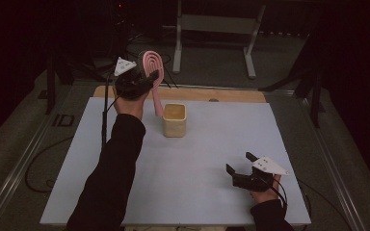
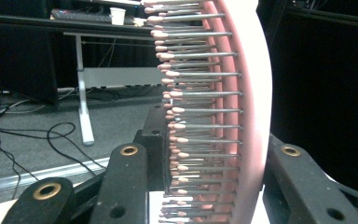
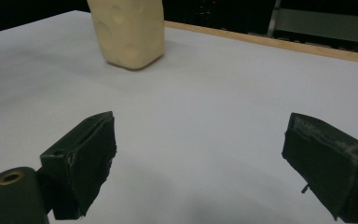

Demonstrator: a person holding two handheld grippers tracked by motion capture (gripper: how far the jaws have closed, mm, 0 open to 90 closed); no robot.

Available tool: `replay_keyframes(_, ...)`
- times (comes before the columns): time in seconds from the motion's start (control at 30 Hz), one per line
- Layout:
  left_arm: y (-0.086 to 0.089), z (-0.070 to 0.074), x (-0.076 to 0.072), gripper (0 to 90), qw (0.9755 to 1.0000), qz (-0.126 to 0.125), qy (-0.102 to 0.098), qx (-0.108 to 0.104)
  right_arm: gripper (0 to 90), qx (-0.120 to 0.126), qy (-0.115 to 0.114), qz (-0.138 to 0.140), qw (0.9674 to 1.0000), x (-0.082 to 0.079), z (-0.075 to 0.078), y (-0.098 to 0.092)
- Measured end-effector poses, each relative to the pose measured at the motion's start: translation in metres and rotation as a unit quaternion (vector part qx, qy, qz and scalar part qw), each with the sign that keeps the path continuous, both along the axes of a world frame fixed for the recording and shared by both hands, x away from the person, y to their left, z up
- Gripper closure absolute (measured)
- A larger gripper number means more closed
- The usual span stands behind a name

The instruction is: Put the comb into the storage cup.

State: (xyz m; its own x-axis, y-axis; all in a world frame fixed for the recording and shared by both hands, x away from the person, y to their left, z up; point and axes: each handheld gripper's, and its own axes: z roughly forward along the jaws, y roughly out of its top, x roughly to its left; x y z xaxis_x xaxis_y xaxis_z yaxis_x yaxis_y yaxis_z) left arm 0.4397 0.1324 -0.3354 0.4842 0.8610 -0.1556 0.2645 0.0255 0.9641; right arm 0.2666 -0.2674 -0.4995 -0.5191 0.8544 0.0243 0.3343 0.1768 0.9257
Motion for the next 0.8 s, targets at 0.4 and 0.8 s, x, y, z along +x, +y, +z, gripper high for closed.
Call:
replay_keyframes(0.4, -0.010, 0.004, 0.005, 63.9, 1.0000, -0.008, -0.004, -0.003, 9.5, 0.001, 0.001, -0.001, 1.0000, 0.000, 0.000, -0.001)
replay_keyframes(0.8, -0.019, 0.006, 0.010, 64.0, 0.9999, -0.011, -0.008, -0.010, 9.5, 0.005, 0.002, -0.002, 1.0000, 0.000, 0.000, -0.002)
